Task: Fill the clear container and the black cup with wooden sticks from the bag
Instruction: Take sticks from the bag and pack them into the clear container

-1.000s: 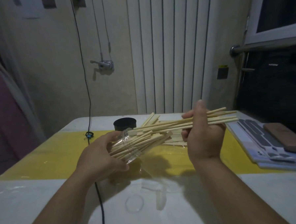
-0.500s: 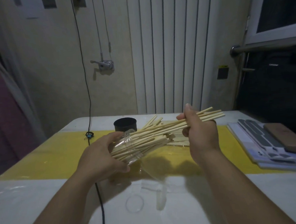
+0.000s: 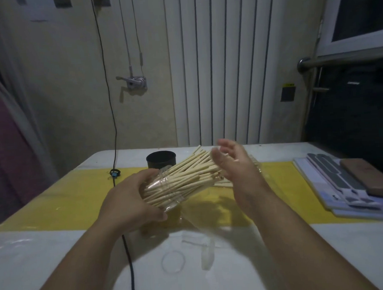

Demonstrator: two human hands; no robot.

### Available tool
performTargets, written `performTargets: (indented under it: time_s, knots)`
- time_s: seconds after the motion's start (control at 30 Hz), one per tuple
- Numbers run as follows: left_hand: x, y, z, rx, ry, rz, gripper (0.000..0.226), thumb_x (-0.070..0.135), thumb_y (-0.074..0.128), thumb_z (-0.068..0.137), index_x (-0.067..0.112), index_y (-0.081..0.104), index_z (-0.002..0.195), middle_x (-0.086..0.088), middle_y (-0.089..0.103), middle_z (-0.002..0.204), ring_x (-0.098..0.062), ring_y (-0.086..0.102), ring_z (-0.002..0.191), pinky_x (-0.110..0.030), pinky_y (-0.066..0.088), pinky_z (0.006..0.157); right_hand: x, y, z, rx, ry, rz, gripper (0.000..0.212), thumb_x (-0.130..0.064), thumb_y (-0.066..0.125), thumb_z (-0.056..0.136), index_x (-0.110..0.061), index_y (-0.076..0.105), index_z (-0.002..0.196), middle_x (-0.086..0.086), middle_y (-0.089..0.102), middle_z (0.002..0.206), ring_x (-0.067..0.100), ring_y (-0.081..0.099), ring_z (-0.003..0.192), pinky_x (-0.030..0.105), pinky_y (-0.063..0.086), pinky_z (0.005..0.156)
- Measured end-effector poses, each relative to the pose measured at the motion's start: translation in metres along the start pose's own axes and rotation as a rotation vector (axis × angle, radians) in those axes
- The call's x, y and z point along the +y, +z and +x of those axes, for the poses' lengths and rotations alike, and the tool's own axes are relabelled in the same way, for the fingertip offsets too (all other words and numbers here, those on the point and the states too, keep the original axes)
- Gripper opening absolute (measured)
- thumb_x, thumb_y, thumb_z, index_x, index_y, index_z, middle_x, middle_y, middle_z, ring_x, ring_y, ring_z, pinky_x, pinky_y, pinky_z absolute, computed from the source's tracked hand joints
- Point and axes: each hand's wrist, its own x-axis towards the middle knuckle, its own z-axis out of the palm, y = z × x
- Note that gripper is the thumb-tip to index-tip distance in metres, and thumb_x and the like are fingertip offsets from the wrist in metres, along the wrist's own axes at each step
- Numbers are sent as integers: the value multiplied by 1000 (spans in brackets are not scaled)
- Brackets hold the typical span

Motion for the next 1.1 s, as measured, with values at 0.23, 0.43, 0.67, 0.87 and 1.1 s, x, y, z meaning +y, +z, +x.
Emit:
performTargets:
  time_s: [0.23,0.43,0.67,0.87,1.1]
  knots:
    - [1,1,-1,-11,16,13,104,44,82,28,54,52,127,29,59,106,1,62,90,-32,54,77,8,14,-6,-66,-165,-270,33,-30,36,107,-39,58,128,-21,46,144,-7,40,131,14,31,108]
    - [1,0,-1,5,-9,-28,97,41,83,29,60,47,117,34,56,104,4,59,91,-31,52,78,6,2,-2,57,-243,-243,41,-37,35,98,-30,61,129,-22,53,135,-9,44,125,2,31,99]
    - [-3,-1,1,16,-50,-139,99,39,83,27,53,55,121,25,64,106,-3,66,88,-38,56,80,8,-19,8,123,-39,-436,28,-4,49,84,-18,63,65,0,64,65,21,60,65,43,53,67]
    - [0,-2,-1,29,-68,-214,84,35,85,28,65,50,99,22,65,101,-2,66,84,-36,54,77,22,-18,10,-208,148,-907,23,-10,50,80,-14,64,63,2,71,74,24,66,77,38,57,74]
    - [-1,-2,0,28,-97,-234,91,34,86,29,58,53,110,20,65,104,-3,66,85,-36,54,77,60,-5,10,-391,110,-1175,57,-37,39,101,-29,23,155,-5,9,165,19,12,151,42,17,121]
